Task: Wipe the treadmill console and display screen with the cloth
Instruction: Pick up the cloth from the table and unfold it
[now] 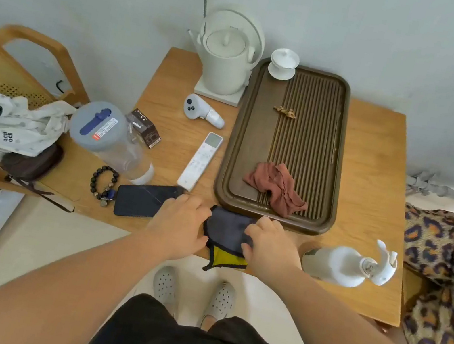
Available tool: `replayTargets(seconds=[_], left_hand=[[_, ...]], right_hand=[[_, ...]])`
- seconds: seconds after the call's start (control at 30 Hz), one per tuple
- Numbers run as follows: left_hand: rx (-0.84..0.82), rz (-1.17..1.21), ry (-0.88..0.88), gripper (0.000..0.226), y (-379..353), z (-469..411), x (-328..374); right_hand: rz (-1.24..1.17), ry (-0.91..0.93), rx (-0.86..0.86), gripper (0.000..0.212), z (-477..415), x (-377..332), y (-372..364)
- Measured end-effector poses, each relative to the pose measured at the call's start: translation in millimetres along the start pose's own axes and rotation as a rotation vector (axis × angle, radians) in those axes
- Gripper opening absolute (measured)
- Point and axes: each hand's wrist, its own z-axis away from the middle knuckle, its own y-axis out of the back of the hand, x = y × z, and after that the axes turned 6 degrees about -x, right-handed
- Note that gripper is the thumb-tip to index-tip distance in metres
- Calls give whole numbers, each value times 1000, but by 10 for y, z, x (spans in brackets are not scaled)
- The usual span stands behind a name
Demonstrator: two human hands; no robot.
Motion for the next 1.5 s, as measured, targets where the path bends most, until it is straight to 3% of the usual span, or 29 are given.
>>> replayTargets(seconds=[0.17,0.33,0.47,0.6,0.77,0.93,1.07,1.13,1.4,1.5], left_hand=[[-147,54,37,54,-164,-174,102],[-294,-122,26,74,-289,-208,102],[-239,-156,21,71,-326,-203,98],[-152,-122,-11,54,-298,-213,104],[-36,49,-55,47,-226,-188,166],[157,357,-112,21,-78,-112,213],[253,468,-146,14,110,-48,216],[303,511,-149,9,249,10,219],[280,578,-201,10,703,164,135],[261,602,-240,11,818,148,91]], right_hand=[[-65,-69,-116,39,-17,92,-171],[-58,-112,-116,37,-34,56,-288],[-46,-126,-69,27,-44,65,-369],[-135,-114,-9,28,-10,93,-385],[-402,-14,106,15,68,32,-218],[-598,27,217,9,148,-98,34],[-724,52,278,4,245,-183,199],[-773,43,296,17,294,-191,266],[-707,-41,322,37,490,-269,342],[-663,-130,331,14,541,-387,277]])
